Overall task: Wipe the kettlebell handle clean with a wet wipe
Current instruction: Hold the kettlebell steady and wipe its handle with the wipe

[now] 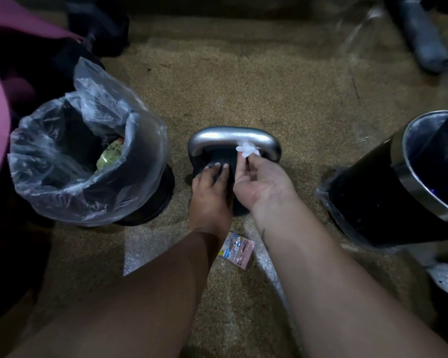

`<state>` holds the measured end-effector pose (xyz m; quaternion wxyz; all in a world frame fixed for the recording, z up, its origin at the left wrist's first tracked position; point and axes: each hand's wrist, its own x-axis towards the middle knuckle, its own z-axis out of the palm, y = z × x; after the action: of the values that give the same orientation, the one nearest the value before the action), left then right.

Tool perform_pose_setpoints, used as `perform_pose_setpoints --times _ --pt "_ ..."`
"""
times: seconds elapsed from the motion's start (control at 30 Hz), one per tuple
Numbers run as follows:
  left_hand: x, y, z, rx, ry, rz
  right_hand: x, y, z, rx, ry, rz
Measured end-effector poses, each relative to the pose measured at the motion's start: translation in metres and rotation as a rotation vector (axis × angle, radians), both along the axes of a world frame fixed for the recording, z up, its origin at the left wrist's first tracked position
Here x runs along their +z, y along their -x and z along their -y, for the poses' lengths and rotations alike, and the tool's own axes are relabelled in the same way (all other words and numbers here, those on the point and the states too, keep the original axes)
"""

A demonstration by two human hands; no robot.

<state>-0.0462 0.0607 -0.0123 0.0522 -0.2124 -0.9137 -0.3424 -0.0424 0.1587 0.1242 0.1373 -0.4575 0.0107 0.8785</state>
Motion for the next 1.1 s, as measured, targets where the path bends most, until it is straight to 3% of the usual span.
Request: perform_pose_setpoints --times 0.1,0.33,0.47,0.6,0.73,0.9,1.1 --pt "0.0 0.003 -0.002 0.038 -0.047 0.049 0.0 0.002 -0.001 0.005 -0.003 -0.001" --pt "-0.004 0.002 0.002 -0.025 0.035 -0.044 0.0 -0.003 -0.002 0.018 -0.012 -0.036" --pt "-0.001 0.003 -0.002 0.015 -0.024 0.015 -0.005 0.004 -0.007 0.0 -0.021 0.036" --pt "0.0 0.002 0.0 -0.019 0.016 -0.067 -0.008 -0.002 -0.003 0.021 -0.017 -0.044" --pt "-0.003 0.003 -0.003 0.03 -0.021 -0.004 -0.01 0.006 -0.01 0.001 -0.015 0.023" --pt "-0.004 0.002 0.0 -0.021 0.023 -0.07 -0.01 -0.003 -0.002 0.036 -0.045 -0.06" --pt "-0.004 0.002 -0.001 -0.009 -0.058 -0.013 -0.007 0.0 -0.005 0.018 -0.024 -0.028"
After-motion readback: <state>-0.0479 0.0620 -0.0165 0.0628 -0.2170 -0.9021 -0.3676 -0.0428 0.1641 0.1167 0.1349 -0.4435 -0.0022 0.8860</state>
